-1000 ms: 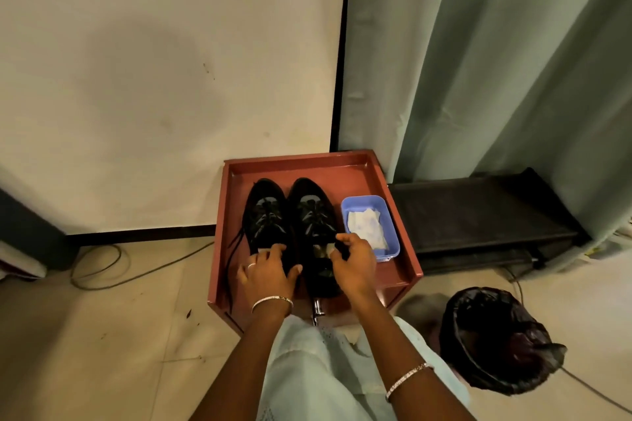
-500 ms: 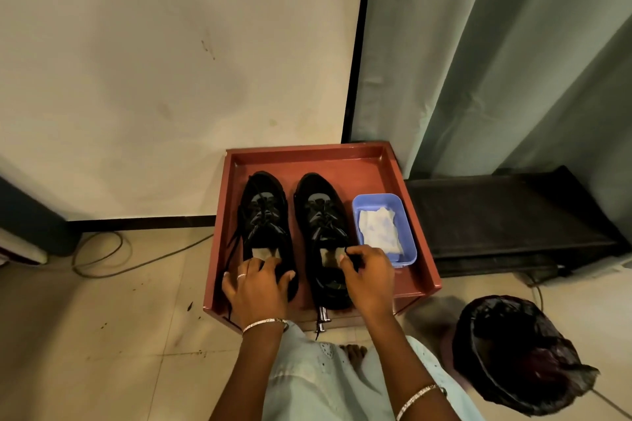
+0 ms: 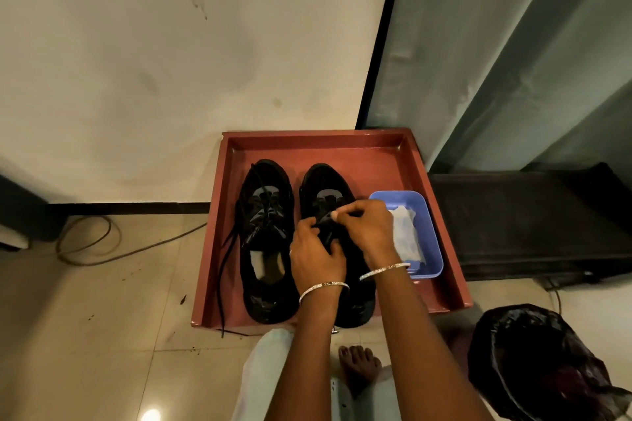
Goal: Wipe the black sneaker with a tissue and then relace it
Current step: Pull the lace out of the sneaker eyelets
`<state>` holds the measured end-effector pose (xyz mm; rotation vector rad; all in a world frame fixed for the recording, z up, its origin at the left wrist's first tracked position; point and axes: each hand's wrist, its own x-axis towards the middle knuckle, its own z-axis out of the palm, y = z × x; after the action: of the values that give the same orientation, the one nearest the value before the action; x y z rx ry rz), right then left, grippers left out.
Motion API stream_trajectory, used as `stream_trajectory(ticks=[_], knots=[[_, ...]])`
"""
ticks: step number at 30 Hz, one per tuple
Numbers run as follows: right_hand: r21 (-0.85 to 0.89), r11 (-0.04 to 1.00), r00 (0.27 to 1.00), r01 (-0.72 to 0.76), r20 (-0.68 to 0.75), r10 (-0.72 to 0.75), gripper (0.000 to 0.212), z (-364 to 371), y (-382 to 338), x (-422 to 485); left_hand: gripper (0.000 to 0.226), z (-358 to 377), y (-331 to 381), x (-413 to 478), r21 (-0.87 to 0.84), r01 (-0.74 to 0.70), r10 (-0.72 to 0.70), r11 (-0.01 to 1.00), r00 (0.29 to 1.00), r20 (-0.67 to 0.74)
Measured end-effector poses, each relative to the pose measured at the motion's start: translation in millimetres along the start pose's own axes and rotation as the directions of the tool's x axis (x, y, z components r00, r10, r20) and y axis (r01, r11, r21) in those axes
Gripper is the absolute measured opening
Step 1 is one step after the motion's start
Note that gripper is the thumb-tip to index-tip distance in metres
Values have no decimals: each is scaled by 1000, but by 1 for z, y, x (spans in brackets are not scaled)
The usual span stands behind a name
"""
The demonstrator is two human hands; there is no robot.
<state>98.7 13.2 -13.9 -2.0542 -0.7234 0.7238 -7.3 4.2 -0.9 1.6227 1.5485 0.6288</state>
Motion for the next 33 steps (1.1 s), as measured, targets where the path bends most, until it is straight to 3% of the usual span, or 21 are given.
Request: stream_trajectory(ticks=[3,7,10,12,15,17,20,22,24,26,28,30,31,33], knots=[[306,943,989,-129,102,102,12,-9,2,1,53,1,-3,7,3,28,-28,1000,999,32],[704,632,945,-324,267,188,10,-25,-8,-5,58,0,-2,18,62,33,-38,998,996,78],[890,343,953,-300,296,64,27,-39,-11,-9,57,-1,-2,22,106,35,-47,994,993,106],[955,187,970,-230,241,-39,31,-48,-15,-13,54,-2,-1,24,107,42,-57,993,989,138],[988,97,980,-117,131,-152,32,-66,-18,-19,51,-6,-1,26,91,50,-65,995,984,169],[986,156,976,-57,88,-198,33,-87,-17,-27,50,-8,0,26,80,56,-69,995,982,178],[876,480,971,50,70,-228,38,-131,-16,-49,52,-11,2,27,37,91,-97,995,973,208],[636,765,971,106,99,-217,38,-159,-20,-66,55,-13,2,29,6,115,-113,993,965,237],[320,947,976,38,192,-105,37,-179,-21,-80,56,-15,2,30,-12,124,-116,992,956,270],[44,987,946,-153,297,133,39,-189,-17,-89,51,-16,1,32,-32,127,-112,991,949,295],[-166,919,852,-358,344,395,40,-194,-15,-95,40,-16,-1,35,-84,142,-111,986,947,303],[-266,828,735,-494,380,561,35,-190,-17,-98,24,-16,-2,35,-147,145,-99,978,955,280],[-304,817,723,-490,382,576,33,-187,-19,-96,19,-16,-2,35,-148,112,-72,983,965,251],[-325,891,843,-317,335,422,26,-169,-17,-79,23,-15,-2,35,-83,11,4,997,985,173]])
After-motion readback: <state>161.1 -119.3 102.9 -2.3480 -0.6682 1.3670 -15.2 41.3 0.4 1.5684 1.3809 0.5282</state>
